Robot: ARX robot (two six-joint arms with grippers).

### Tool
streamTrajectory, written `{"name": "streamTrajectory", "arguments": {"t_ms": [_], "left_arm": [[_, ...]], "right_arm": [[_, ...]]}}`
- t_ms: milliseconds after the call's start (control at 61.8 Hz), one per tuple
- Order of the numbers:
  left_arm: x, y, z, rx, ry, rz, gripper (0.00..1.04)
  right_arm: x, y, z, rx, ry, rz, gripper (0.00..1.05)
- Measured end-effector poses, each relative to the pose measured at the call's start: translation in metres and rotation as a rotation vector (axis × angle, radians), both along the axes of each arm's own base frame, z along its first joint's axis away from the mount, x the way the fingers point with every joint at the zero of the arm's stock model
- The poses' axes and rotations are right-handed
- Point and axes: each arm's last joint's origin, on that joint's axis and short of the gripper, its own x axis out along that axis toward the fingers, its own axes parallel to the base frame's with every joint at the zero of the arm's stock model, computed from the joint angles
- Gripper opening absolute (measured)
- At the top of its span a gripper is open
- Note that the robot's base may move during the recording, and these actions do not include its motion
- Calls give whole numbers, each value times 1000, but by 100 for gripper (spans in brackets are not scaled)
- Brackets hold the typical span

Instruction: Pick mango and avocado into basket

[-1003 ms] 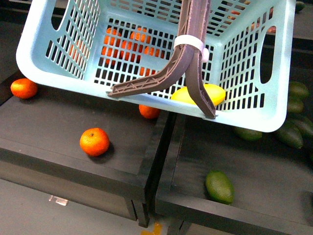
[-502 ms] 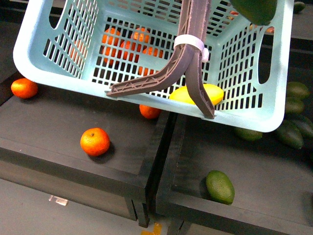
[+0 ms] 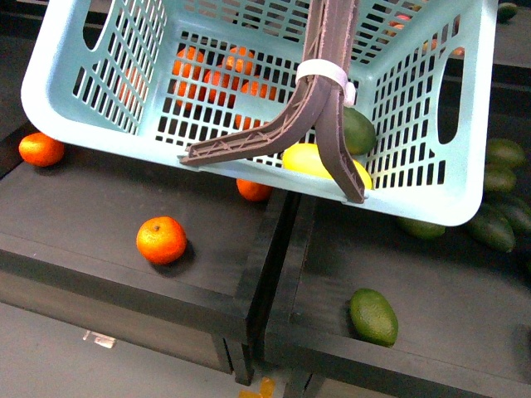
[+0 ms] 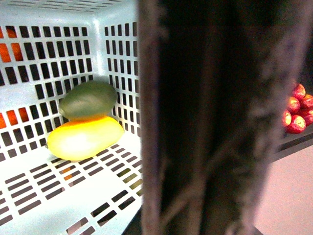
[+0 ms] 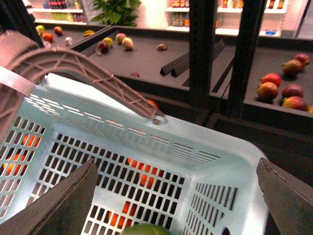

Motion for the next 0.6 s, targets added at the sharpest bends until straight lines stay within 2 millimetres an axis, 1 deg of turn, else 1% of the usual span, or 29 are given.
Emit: {"name": "streamTrajectory", "arguments": {"t_ms": [97, 178, 210, 227, 275, 324, 372, 485, 599], "left_arm": [[0, 1, 0, 2, -2, 1, 5], [0, 1, 0, 0, 0, 1, 5], [0, 1, 0, 0, 0, 2, 5], [0, 1, 0, 0, 0, 2, 5], [0, 0, 0, 0, 0, 2, 5], [0, 0, 0, 0, 0, 1, 5], [0, 0, 0, 0, 0, 1, 5], [0, 0, 0, -1, 1, 1, 5], [0, 0, 0, -1, 1, 0, 5]], "right_arm": [[-36, -12, 14, 20, -37, -48, 97], [-64, -18, 14, 34, -39, -77, 97], [-80, -21, 12, 42, -35, -95, 97], [-83, -21, 11, 45, -33, -99, 97], [-103, -23, 6, 53, -27, -115, 97], [-118, -24, 0, 60, -14, -131, 97], [-136, -24, -11, 57, 3, -151, 97], [-170, -28, -35, 65, 38, -218, 97], [-193, -34, -51, 73, 34, -279, 97]]}}
